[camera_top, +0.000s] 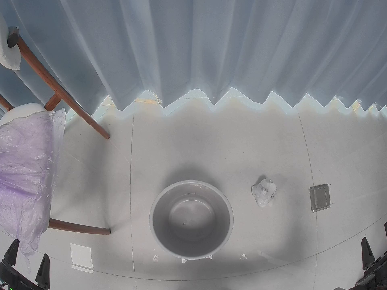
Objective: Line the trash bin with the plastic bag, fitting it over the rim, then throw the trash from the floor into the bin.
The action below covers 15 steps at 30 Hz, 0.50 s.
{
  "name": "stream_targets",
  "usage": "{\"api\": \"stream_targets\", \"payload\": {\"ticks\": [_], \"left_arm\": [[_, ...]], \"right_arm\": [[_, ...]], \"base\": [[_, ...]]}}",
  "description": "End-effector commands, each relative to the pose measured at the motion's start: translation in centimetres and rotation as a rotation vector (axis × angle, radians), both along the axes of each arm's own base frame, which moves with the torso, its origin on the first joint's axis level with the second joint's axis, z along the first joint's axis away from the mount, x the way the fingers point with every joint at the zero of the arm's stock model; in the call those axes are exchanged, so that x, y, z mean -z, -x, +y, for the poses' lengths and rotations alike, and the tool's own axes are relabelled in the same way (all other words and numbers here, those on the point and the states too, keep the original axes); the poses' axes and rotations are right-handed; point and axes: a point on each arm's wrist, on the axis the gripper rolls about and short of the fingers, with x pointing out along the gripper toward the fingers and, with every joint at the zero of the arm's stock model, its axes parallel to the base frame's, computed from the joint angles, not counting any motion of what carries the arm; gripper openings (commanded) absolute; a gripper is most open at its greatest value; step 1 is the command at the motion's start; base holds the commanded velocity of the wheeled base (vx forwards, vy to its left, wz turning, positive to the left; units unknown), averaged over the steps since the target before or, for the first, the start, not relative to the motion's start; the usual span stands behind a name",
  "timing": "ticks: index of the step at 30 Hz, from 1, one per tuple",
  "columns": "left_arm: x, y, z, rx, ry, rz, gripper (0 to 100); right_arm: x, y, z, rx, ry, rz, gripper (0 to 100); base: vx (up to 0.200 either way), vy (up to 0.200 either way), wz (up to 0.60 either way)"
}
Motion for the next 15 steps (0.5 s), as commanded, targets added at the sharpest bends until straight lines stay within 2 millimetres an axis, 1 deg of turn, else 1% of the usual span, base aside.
{"api": "stream_targets", "payload": {"ticks": [1,5,6,8,9,15], "left_arm": [[0.5,0.0,0.0,-0.004,0.0,-0.001,100],[0.4,0.0,0.0,0.008,-0.003,-0.01,100],[0.2,0.0,0.0,0.008,0.0,-0.036,100],[-1.2,0.2,0.0,0.005,0.0,-0.174,100],[-1.5,0.2,0.0,0.005,-0.002,-0.203,100],[-1.2,0.1,0.0,-0.007,-0.03,-0.163,100]], "right_arm": [[0.5,0.0,0.0,0.0,0.001,-0.002,100],[0.5,0.0,0.0,0.0,0.001,-0.002,100],[0.5,0.0,0.0,0.0,0.001,-0.002,100],[0.5,0.0,0.0,0.0,0.001,-0.002,100],[0.5,0.0,0.0,0.0,0.001,-0.002,100],[0.5,0.0,0.0,0.0,0.001,-0.002,100]], "base": [[0.0,0.0,0.0],[0.0,0.0,0.0],[0.0,0.0,0.0],[0.0,0.0,0.0],[0.0,0.0,0.0],[0.0,0.0,0.0]]}}
